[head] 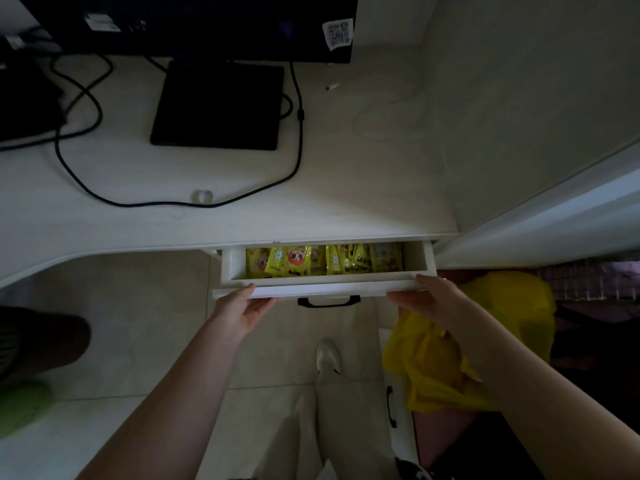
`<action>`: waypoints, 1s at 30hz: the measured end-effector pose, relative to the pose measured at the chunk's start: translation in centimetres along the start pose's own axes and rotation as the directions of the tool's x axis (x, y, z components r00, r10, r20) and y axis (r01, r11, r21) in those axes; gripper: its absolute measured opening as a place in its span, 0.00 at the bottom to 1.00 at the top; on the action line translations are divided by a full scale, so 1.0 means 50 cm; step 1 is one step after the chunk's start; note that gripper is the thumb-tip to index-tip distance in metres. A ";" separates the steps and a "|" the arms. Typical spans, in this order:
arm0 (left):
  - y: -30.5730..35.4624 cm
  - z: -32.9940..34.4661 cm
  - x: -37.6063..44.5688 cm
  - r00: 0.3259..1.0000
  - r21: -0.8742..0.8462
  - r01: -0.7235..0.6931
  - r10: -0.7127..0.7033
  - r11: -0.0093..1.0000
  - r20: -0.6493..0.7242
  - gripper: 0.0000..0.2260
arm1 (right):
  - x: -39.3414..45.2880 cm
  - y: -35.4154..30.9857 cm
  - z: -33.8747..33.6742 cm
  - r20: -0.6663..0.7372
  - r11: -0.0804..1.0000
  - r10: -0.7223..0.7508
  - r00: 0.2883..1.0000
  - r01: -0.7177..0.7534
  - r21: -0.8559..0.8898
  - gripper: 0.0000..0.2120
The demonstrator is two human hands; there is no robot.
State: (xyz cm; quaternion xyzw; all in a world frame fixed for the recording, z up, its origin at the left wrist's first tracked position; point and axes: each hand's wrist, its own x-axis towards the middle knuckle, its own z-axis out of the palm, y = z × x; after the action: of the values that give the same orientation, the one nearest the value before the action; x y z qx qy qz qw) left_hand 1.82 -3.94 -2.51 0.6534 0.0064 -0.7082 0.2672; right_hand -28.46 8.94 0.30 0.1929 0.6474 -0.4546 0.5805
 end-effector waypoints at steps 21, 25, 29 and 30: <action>0.098 0.079 0.011 0.991 0.173 -0.032 0.009 0.984 0.132 0.08 | 0.068 -0.094 0.066 0.164 0.998 -0.031 0.986 0.039 -0.048 0.08; 0.099 0.080 0.012 0.992 0.197 -0.041 0.017 0.980 0.122 0.08 | 0.070 -0.105 0.071 0.136 0.999 -0.041 0.990 0.045 -0.027 0.08; 0.094 0.069 0.002 0.987 0.192 -0.112 0.088 0.975 0.131 0.27 | 0.067 -0.094 0.074 0.093 0.995 -0.070 0.993 0.076 -0.062 0.07; 0.091 0.067 -0.006 0.986 0.208 -0.129 0.103 0.969 0.134 0.30 | 0.062 -0.090 0.075 0.086 0.994 -0.076 0.993 0.083 -0.072 0.07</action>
State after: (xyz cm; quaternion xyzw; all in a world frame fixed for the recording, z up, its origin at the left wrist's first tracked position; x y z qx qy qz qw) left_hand 0.47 -8.95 -0.19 0.6332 -0.1253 -0.7266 0.2354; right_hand -30.55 2.72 -0.60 0.1257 0.6465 -0.4602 0.5953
